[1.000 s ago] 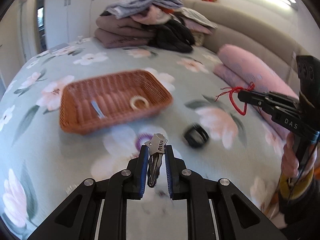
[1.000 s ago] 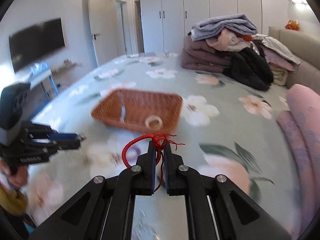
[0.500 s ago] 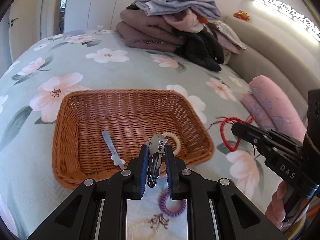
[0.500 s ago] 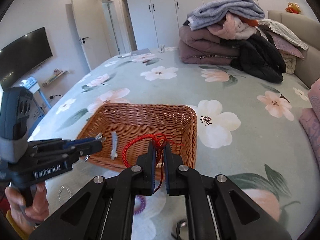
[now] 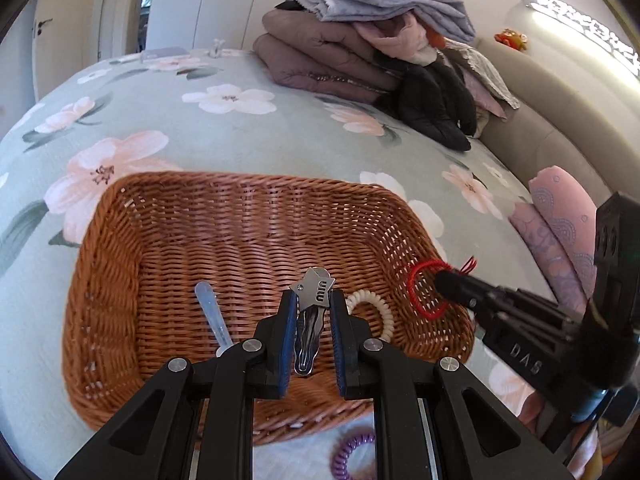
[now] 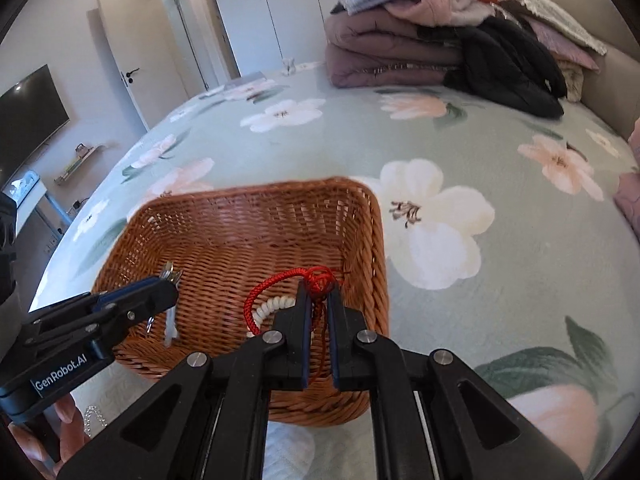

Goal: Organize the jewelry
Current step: 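Carry the silver clip and red string into the wicker basket and release both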

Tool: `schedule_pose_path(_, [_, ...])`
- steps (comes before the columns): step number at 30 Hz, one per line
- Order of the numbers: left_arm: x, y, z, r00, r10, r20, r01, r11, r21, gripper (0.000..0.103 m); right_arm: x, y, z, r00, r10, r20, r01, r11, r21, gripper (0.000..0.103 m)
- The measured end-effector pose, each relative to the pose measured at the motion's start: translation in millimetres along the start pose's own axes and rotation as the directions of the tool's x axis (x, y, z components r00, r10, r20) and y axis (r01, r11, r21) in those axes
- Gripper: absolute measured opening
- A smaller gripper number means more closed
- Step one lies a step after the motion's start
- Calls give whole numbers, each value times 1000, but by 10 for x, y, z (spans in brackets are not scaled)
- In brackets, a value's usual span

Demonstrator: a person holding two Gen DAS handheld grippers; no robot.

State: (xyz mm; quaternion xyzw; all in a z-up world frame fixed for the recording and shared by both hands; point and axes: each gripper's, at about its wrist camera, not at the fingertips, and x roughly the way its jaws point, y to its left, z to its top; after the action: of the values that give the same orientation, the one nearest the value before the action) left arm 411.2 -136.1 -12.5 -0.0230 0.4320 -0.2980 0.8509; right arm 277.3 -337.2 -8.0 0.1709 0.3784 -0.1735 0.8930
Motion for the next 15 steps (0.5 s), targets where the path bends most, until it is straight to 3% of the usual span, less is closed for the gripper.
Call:
schedule_pose_path(11, [124, 10, 4, 1000, 27, -2, -27, 1000, 5, 17, 239, 28, -74, 999, -6, -52, 6, 1000, -9, 9])
schedule_pose_path(12, [145, 6, 0, 999, 43, -6, -43, 999, 6, 19, 244, 21, -82, 999, -1, -53, 1, 1000, -3, 11])
schedule_pose_path(14, [153, 6, -13, 999, 30, -11, -30, 1000, 5, 38, 261, 25, -90, 998, 8, -63, -8, 1000, -9, 16])
schedule_pose_path(15, [128, -3, -24, 1000, 26, 4, -26, 1000, 8, 41, 257, 29, -95, 998, 10, -62, -11, 1000, -14, 17])
